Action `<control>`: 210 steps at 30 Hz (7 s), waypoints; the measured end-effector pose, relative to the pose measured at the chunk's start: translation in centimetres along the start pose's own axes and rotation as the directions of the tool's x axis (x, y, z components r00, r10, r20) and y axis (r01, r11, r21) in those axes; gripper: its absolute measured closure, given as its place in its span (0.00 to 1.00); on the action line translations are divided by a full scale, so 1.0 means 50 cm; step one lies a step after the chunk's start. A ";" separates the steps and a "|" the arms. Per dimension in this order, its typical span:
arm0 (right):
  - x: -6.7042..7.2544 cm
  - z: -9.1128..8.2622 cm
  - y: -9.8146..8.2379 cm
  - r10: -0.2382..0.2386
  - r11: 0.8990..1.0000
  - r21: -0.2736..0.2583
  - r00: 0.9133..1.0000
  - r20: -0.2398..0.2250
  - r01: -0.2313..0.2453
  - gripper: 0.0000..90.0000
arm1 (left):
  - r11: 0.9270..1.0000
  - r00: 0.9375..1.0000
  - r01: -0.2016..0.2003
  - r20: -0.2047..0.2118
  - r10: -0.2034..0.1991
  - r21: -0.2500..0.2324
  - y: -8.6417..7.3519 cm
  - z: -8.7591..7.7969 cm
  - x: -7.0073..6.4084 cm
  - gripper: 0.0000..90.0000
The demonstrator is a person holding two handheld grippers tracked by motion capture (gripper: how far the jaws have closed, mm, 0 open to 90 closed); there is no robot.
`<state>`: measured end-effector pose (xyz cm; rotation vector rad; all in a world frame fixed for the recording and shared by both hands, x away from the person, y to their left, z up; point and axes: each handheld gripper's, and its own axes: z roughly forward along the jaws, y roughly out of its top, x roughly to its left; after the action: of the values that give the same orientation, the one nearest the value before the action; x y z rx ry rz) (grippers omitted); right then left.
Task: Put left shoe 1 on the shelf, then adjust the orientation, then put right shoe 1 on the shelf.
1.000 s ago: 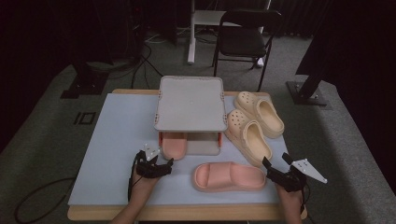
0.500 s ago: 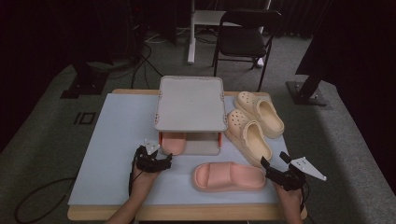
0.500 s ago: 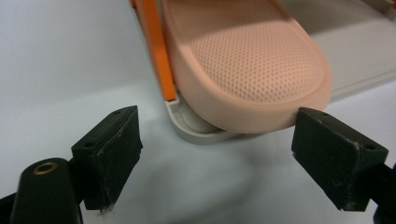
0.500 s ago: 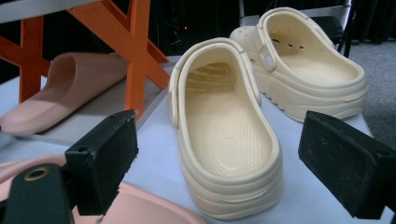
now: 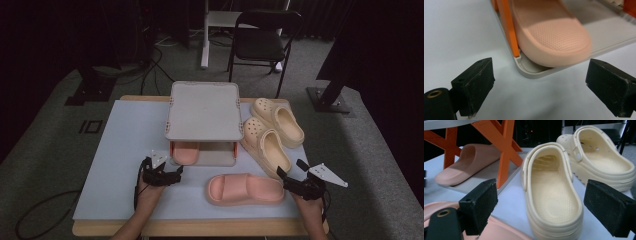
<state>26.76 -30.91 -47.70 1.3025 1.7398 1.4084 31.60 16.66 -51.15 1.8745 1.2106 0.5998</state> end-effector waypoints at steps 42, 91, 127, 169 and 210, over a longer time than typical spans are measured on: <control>-0.115 0.130 0.068 -0.031 0.984 0.172 0.998 -0.057 0.041 0.19 | 0.992 0.999 0.054 0.000 -0.055 -0.113 -0.093 -0.151 0.137 0.09; -0.134 0.198 0.084 -0.067 0.948 0.303 0.993 -0.102 0.095 0.86 | 0.986 0.996 0.086 -0.014 -0.089 -0.141 -0.125 -0.177 0.154 0.09; -0.164 0.175 0.064 -0.044 0.912 0.398 0.989 -0.138 0.096 0.87 | 0.985 0.995 0.101 -0.004 -0.103 -0.142 -0.128 -0.177 0.159 0.09; -0.115 0.100 0.264 0.034 0.973 0.230 0.999 0.002 -0.033 0.87 | 0.983 0.995 0.095 0.000 -0.096 -0.155 -0.125 -0.179 0.159 0.09; 0.063 0.195 0.402 0.059 0.989 0.135 0.998 -0.031 -0.054 0.86 | 0.982 0.997 0.080 0.011 -0.079 -0.169 -0.127 -0.183 0.157 0.09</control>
<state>40.77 -24.32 -31.29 1.4153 1.8620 1.3729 24.91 28.52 -51.53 1.6774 1.1879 0.6340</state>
